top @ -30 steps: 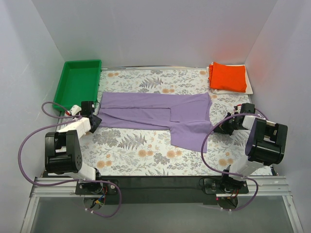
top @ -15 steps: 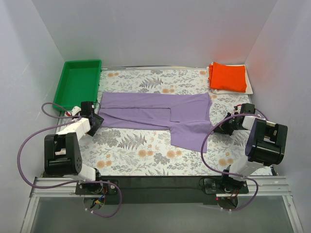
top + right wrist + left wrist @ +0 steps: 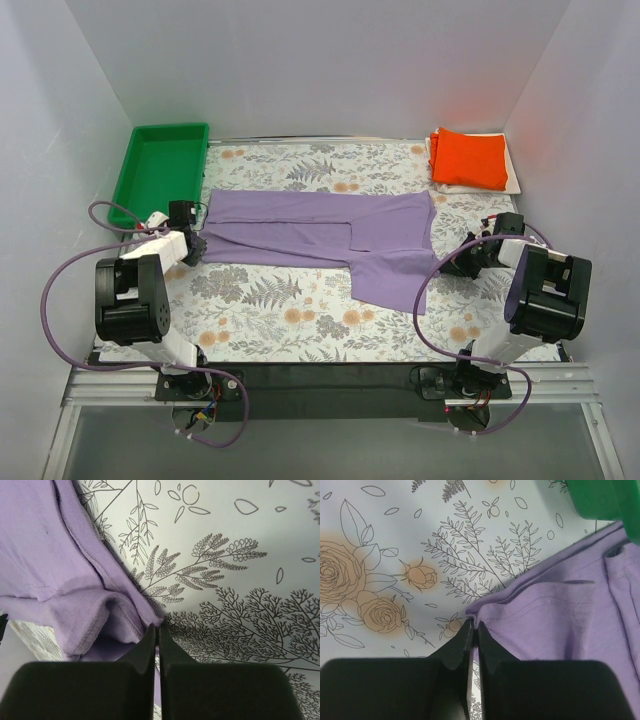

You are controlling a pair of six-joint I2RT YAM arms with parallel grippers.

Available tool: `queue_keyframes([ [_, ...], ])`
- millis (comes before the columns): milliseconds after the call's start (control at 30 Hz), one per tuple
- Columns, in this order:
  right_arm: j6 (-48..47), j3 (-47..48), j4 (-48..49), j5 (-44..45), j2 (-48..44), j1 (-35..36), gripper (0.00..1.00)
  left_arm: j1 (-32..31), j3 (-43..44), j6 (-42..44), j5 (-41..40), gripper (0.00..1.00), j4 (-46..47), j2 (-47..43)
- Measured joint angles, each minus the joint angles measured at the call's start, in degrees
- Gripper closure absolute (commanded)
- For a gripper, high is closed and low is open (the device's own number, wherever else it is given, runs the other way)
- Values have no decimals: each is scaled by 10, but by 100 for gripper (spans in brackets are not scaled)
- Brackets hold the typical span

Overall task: Fold and stack the t-shirts
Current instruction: Fold the tshirt

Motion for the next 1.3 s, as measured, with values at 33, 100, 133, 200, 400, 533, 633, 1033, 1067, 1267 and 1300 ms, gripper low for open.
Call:
queue_keyframes([
  [33,0,0,-2,2,-1,0,99,0,1,-1,-2,100,-1,0],
  [100,-3,0,-11,6,-5,0,99,0,1,-2,-5,100,-4,1],
  [133,-5,0,-19,11,-8,0,99,-1,1,-2,-5,100,-5,1],
  [200,-11,-1,-35,21,-16,0,99,-2,2,-7,-10,100,-11,1],
  [400,-32,-31,-95,59,-72,-8,99,-2,-9,-21,-34,100,-57,-22],
  [533,-42,-46,-129,81,-105,-16,99,-1,-34,-21,-47,96,-108,-61],
  [633,-49,-49,-147,96,-119,-19,89,-1,-39,-16,-54,77,-138,-73],
  [1033,-77,-49,-201,147,-233,33,61,-19,-12,41,-43,30,-203,-193],
  [1067,-74,-49,-207,153,-244,55,61,-33,-6,46,-41,29,-203,-207],
  [1267,-35,-73,-223,174,-271,190,61,-202,0,81,-25,26,-178,-276],
  [1300,-27,-82,-227,178,-271,207,61,-238,-1,89,-21,26,-167,-280],
])
